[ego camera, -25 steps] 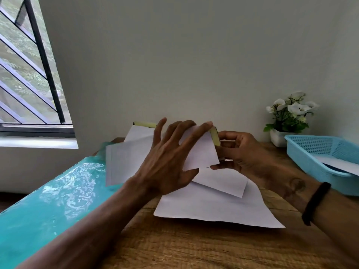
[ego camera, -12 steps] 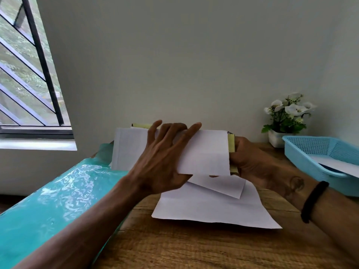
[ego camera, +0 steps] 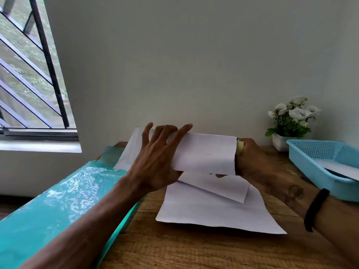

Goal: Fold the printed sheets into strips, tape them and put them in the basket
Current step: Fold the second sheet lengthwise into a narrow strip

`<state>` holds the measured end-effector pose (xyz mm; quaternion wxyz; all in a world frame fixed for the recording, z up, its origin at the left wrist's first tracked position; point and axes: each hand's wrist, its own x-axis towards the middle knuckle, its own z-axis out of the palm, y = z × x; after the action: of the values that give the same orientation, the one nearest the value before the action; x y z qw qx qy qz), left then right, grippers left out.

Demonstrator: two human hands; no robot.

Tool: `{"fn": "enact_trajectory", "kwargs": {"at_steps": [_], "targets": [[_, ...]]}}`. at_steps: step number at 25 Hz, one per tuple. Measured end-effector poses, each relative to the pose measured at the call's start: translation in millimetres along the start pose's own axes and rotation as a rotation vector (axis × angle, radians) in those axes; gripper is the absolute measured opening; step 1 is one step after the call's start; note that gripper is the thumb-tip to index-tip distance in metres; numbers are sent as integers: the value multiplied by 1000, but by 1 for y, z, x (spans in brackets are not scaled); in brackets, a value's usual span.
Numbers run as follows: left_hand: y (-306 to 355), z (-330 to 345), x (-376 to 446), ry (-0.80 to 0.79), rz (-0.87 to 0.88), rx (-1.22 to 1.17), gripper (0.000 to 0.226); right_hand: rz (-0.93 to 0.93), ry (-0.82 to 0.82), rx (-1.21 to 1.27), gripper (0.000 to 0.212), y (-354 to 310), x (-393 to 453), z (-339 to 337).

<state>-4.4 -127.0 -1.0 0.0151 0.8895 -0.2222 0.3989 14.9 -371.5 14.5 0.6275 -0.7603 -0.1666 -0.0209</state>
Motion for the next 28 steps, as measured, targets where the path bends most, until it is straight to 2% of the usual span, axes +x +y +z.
{"fn": "enact_trajectory", "kwargs": {"at_steps": [2,4,6,8,11,13,17,21,24,28], "targets": [[3,-5,3,92,19,-17,99,-65,43,-32,60,2,-2,-3],[6,-8,5,139,35,3,94,-76,98,-26,52,5,-5,-5],[4,-6,4,128,22,39,94,-114,233,-138,41,9,-4,-5],[0,-3,2,94,-18,65,93,-204,431,-379,33,11,0,-9],[-3,1,1,84,-51,93,93,-352,493,-395,29,11,3,-16],[-2,2,1,113,-61,110,92,-340,473,-323,24,9,3,-17],[0,2,0,137,-92,152,93,-124,303,10,7,6,4,-16],[8,4,-1,144,-35,165,90,168,85,214,37,-2,2,-20],[14,6,1,162,4,169,84,277,-78,467,31,-9,-2,-20],[11,7,1,212,-1,170,83,259,-53,631,31,-10,-3,-14]]}}
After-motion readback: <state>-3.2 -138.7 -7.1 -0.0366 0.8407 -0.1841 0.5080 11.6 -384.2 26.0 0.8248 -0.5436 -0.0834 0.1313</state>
